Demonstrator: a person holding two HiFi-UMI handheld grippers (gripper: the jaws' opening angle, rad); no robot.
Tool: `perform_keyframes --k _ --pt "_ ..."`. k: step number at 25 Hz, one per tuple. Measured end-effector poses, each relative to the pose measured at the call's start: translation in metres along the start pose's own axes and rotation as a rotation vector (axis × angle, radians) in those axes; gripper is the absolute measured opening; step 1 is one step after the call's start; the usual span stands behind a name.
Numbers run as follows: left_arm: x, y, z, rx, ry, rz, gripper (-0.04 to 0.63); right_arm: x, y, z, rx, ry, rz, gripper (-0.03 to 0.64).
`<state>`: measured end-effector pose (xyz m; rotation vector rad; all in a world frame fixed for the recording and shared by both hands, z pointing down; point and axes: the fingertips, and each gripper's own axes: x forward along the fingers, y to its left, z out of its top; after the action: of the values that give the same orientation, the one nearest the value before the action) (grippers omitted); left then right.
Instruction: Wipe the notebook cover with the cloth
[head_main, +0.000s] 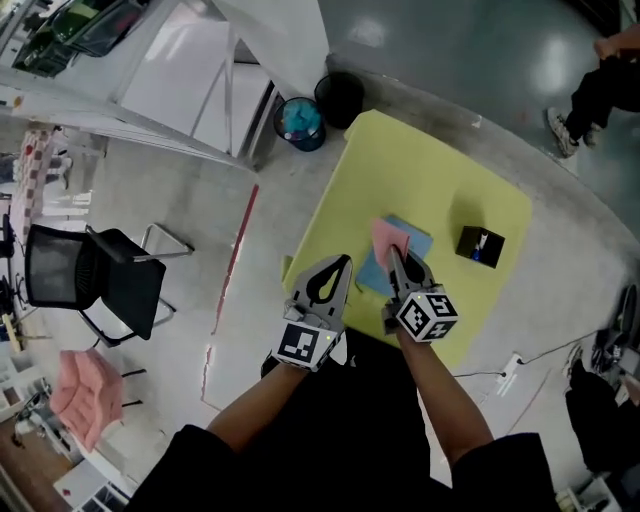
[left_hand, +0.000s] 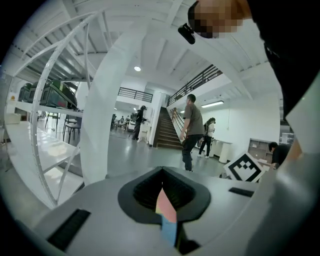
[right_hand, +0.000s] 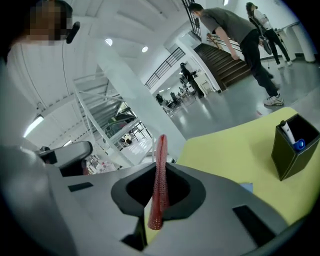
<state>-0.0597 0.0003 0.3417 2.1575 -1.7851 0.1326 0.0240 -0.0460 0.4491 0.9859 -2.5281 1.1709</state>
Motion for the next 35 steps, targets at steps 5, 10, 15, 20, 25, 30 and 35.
perform_keyframes --k 5,10,15,20,25,30,35 --pt "0.014 0.005 -0.018 -0.023 0.014 -0.008 0.006 0.038 -0.034 -0.038 0.077 0.092 0.03 0.037" --pt "0.03 0.034 -0.039 -0.024 0.036 0.037 0.006 0.066 -0.067 -0.068 0.148 0.114 0.004 0.037" --pt "0.043 0.04 -0.064 -0.01 0.056 0.043 0.006 0.086 -0.097 -0.08 0.171 0.1 -0.057 0.037" --pt "0.06 0.029 -0.079 -0.022 0.075 0.015 0.006 0.107 -0.122 -0.092 0.225 0.124 -0.12 0.037" --pt "0.077 0.025 -0.085 -0.023 0.106 -0.001 0.006 0.121 -0.138 -0.098 0.296 0.136 -0.146 0.037" --pt "0.082 0.015 -0.093 -0.007 0.138 -0.019 0.006 0.124 -0.15 -0.107 0.314 0.186 -0.182 0.037" --pt "0.083 0.007 -0.091 -0.02 0.138 -0.012 0.006 0.124 -0.152 -0.109 0.292 0.263 -0.264 0.037"
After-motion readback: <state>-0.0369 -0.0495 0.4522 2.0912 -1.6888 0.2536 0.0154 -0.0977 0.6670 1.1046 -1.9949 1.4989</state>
